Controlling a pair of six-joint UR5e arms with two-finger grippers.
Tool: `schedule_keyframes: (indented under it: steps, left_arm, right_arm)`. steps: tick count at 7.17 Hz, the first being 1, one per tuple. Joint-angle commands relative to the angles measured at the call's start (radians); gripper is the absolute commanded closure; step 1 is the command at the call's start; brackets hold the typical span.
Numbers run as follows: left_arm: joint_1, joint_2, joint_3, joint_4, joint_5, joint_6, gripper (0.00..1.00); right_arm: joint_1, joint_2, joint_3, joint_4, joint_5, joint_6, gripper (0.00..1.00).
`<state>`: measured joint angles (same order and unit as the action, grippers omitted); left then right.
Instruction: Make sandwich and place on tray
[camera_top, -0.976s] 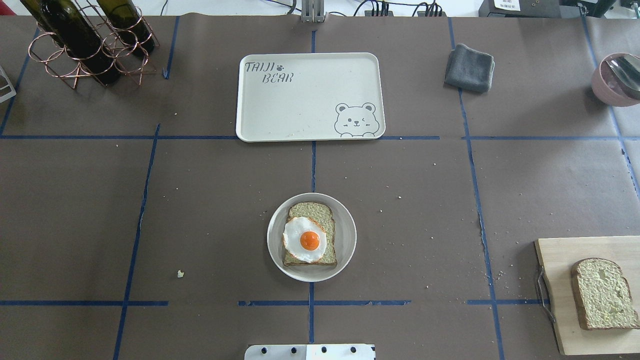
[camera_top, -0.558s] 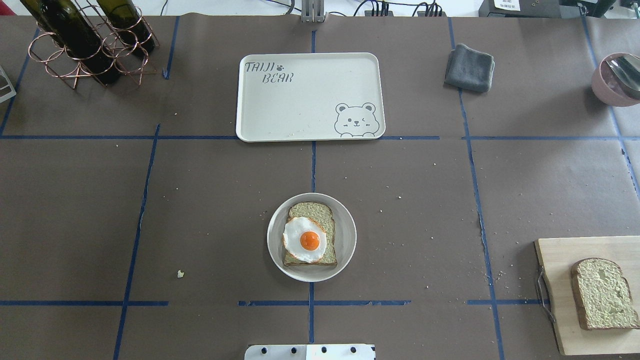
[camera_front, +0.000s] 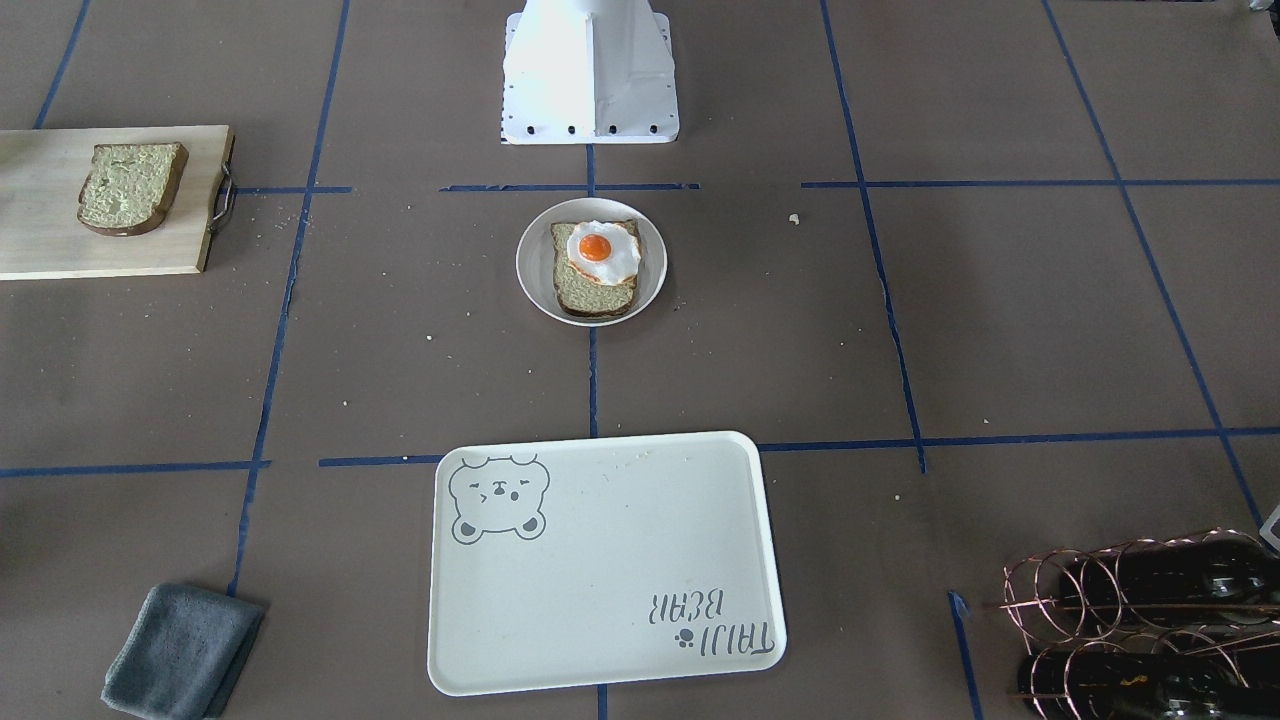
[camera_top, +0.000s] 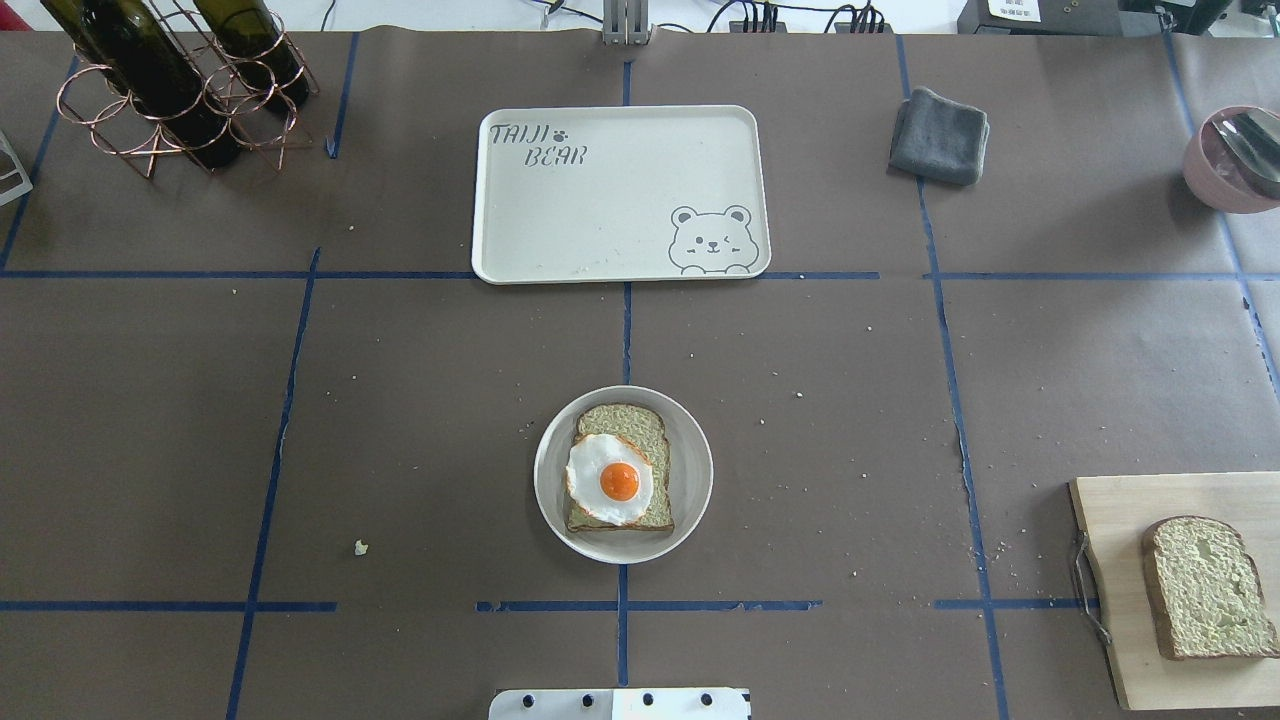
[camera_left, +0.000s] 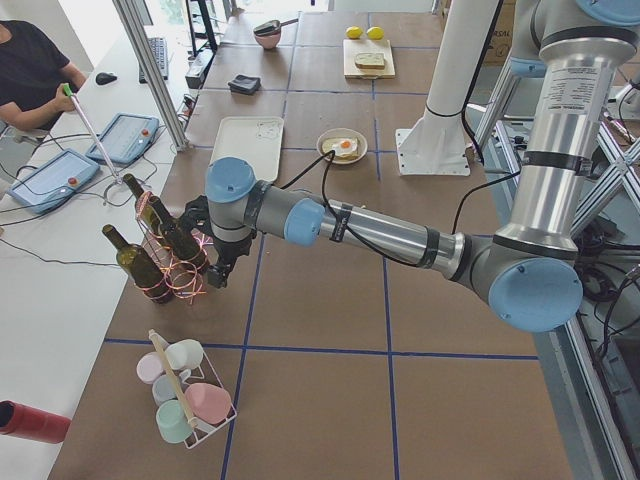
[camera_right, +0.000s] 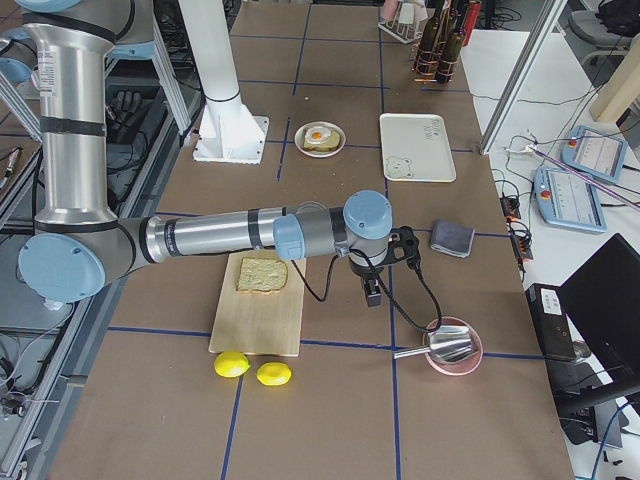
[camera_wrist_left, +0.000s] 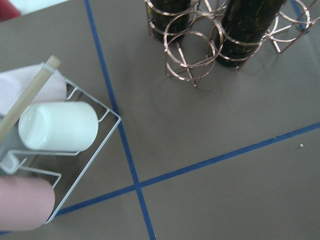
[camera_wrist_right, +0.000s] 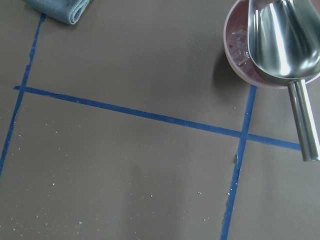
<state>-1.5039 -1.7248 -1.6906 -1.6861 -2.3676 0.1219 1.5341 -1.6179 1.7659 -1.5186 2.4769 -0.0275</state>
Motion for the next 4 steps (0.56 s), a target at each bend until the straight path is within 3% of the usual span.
schedule_keyframes:
  steps: [1,2,4]
  left_arm:
    - [0.068,-0.022,-0.021,-0.027,0.001,-0.002,0.0]
    - [0.12,-0.027,-0.023,-0.027,-0.001,-0.036,0.0]
    - [0.259,-0.061,-0.058,-0.03,0.013,-0.268,0.0]
  right_arm:
    - [-0.006,-0.039,0.001,0.006,0.047,0.02,0.0]
    - [-0.008,-0.056,0.021,0.008,0.042,0.034,0.0]
    - [-0.038,-0.077,0.062,0.087,0.025,0.29,0.0]
